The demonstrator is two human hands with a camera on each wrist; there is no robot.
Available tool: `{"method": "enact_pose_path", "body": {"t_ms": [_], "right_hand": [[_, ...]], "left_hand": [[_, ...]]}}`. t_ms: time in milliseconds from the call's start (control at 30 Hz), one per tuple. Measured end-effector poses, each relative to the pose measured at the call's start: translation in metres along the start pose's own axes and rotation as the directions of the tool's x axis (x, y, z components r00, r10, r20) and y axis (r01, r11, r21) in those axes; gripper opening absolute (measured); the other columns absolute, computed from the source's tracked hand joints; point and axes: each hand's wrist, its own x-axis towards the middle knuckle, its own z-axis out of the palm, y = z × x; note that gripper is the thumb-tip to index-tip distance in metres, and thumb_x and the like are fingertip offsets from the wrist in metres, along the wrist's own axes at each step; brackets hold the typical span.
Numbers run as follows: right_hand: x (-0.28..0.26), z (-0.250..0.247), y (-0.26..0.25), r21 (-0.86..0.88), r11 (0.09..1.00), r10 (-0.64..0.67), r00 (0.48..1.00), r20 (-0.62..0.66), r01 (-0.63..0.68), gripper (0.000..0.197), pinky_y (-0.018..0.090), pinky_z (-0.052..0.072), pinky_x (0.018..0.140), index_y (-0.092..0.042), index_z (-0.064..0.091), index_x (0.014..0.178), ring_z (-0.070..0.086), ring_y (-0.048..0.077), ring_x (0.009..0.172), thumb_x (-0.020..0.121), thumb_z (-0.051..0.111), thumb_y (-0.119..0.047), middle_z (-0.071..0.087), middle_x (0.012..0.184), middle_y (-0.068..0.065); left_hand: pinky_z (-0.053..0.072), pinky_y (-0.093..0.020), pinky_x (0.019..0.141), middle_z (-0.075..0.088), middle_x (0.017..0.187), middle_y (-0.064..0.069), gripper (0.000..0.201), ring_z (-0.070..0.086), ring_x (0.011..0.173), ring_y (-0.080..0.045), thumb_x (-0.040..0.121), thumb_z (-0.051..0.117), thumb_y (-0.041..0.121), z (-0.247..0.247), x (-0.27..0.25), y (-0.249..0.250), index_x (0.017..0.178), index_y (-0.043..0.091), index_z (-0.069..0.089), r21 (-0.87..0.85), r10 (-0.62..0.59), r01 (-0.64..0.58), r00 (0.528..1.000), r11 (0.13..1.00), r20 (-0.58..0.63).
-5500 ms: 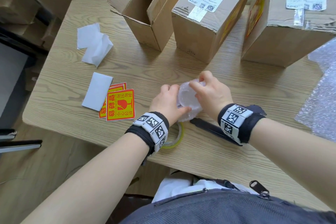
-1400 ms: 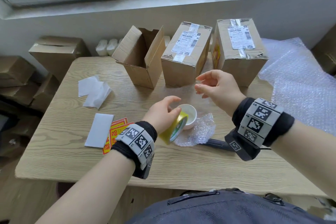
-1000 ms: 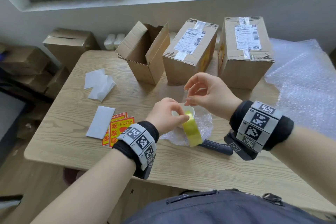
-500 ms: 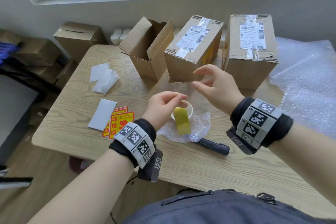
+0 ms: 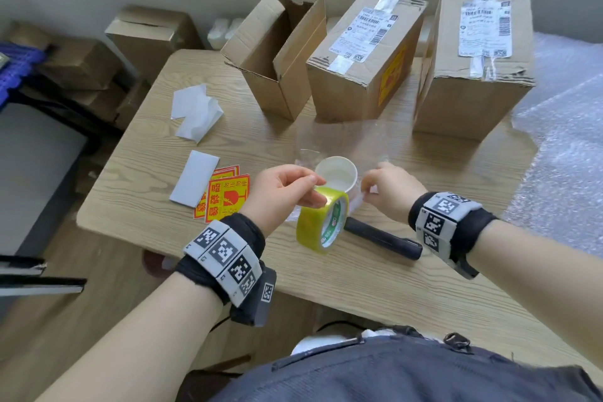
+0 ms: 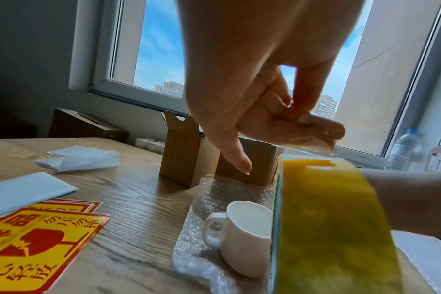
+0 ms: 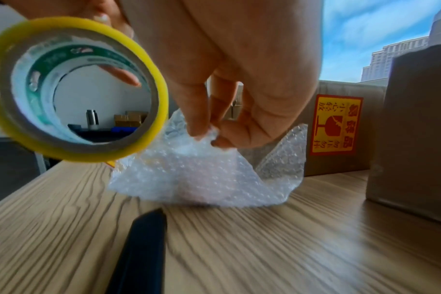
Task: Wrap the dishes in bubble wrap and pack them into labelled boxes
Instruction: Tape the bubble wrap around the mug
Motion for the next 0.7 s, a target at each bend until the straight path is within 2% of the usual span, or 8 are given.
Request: {"method": "enact_pose_path", "body": {"t_ms": [100, 200, 333, 433, 533, 633, 700], "right_hand": [[0.013, -0.005, -0.008, 0.047, 0.996, -0.069, 0.996, -0.059, 0.071, 0.013, 0.033, 0.043, 0.083, -0.013, 0.067, 0.097, 0.054, 0.028, 0.1, 0.09, 0.057, -0.018, 0.057, 0.106, 0.009], [0.028, -0.005, -0.014, 0.058, 0.996, -0.068, 0.993, -0.1, 0.074, 0.013, 0.037, 0.044, 0.088, -0.016, 0.069, 0.096, 0.051, 0.027, 0.103, 0.09, 0.059, -0.023, 0.053, 0.108, 0.008], [0.046, 0.0, -0.018, 0.073, 0.996, -0.051, 0.991, -0.126, 0.06, 0.011, 0.042, 0.043, 0.093, -0.018, 0.071, 0.091, 0.043, 0.028, 0.114, 0.086, 0.065, -0.025, 0.048, 0.114, 0.008], [0.053, 0.002, -0.019, 0.092, 0.995, -0.027, 0.992, -0.121, 0.038, 0.011, 0.033, 0.042, 0.087, -0.017, 0.071, 0.091, 0.045, 0.026, 0.113, 0.087, 0.065, -0.026, 0.048, 0.117, 0.006], [0.058, 0.002, -0.017, 0.098, 0.995, 0.011, 0.996, -0.085, -0.003, 0.015, 0.025, 0.036, 0.077, -0.017, 0.07, 0.096, 0.052, 0.023, 0.106, 0.087, 0.064, -0.027, 0.055, 0.115, 0.004], [0.061, 0.001, -0.013, 0.141, 0.989, 0.064, 0.995, -0.08, -0.052, 0.017, 0.029, 0.045, 0.078, -0.016, 0.069, 0.095, 0.057, 0.023, 0.1, 0.085, 0.065, -0.029, 0.065, 0.106, 0.006], [0.061, -0.001, -0.011, 0.144, 0.988, 0.076, 0.992, -0.104, -0.061, 0.016, 0.032, 0.048, 0.081, -0.015, 0.069, 0.093, 0.058, 0.024, 0.099, 0.085, 0.065, -0.029, 0.066, 0.102, 0.006]], "left_hand": [[0.052, -0.016, 0.06, 0.068, 0.059, -0.006, 0.018, 0.067, 0.057, -0.011, 0.092, 0.054, 0.003, -0.003, -0.004, 0.002, 0.084, 0.003, 0.07, 0.031, -0.036, 0.036, 0.999, 0.999, -0.017], [0.051, -0.017, 0.056, 0.065, 0.054, -0.007, 0.015, 0.064, 0.052, -0.012, 0.088, 0.056, 0.001, -0.008, -0.007, 0.004, 0.082, -0.003, 0.069, 0.07, -0.087, 0.087, 0.996, 0.994, -0.009], [0.052, -0.019, 0.056, 0.064, 0.051, -0.006, 0.018, 0.063, 0.051, -0.012, 0.085, 0.055, 0.0, -0.016, -0.007, 0.005, 0.073, 0.003, 0.069, 0.124, -0.135, 0.135, 0.991, 0.983, -0.01], [0.053, -0.019, 0.059, 0.065, 0.052, -0.004, 0.015, 0.064, 0.052, -0.012, 0.086, 0.056, 0.002, -0.011, -0.001, 0.001, 0.079, 0.001, 0.068, 0.146, -0.166, 0.165, 0.986, 0.975, -0.005], [0.052, -0.016, 0.056, 0.063, 0.05, -0.002, 0.012, 0.062, 0.048, -0.008, 0.087, 0.057, 0.002, 0.004, 0.006, -0.003, 0.078, 0.002, 0.066, 0.149, -0.194, 0.192, 0.981, 0.97, 0.004], [0.05, -0.014, 0.052, 0.061, 0.051, -0.003, 0.018, 0.06, 0.045, -0.007, 0.087, 0.057, 0.003, 0.02, 0.015, -0.009, 0.072, 0.008, 0.065, 0.137, -0.219, 0.216, 0.976, 0.967, 0.011], [0.052, -0.016, 0.054, 0.06, 0.047, 0.0, 0.017, 0.058, 0.043, -0.006, 0.088, 0.057, 0.003, 0.03, 0.022, -0.016, 0.074, 0.006, 0.066, 0.128, -0.249, 0.247, 0.968, 0.961, 0.003]]}}
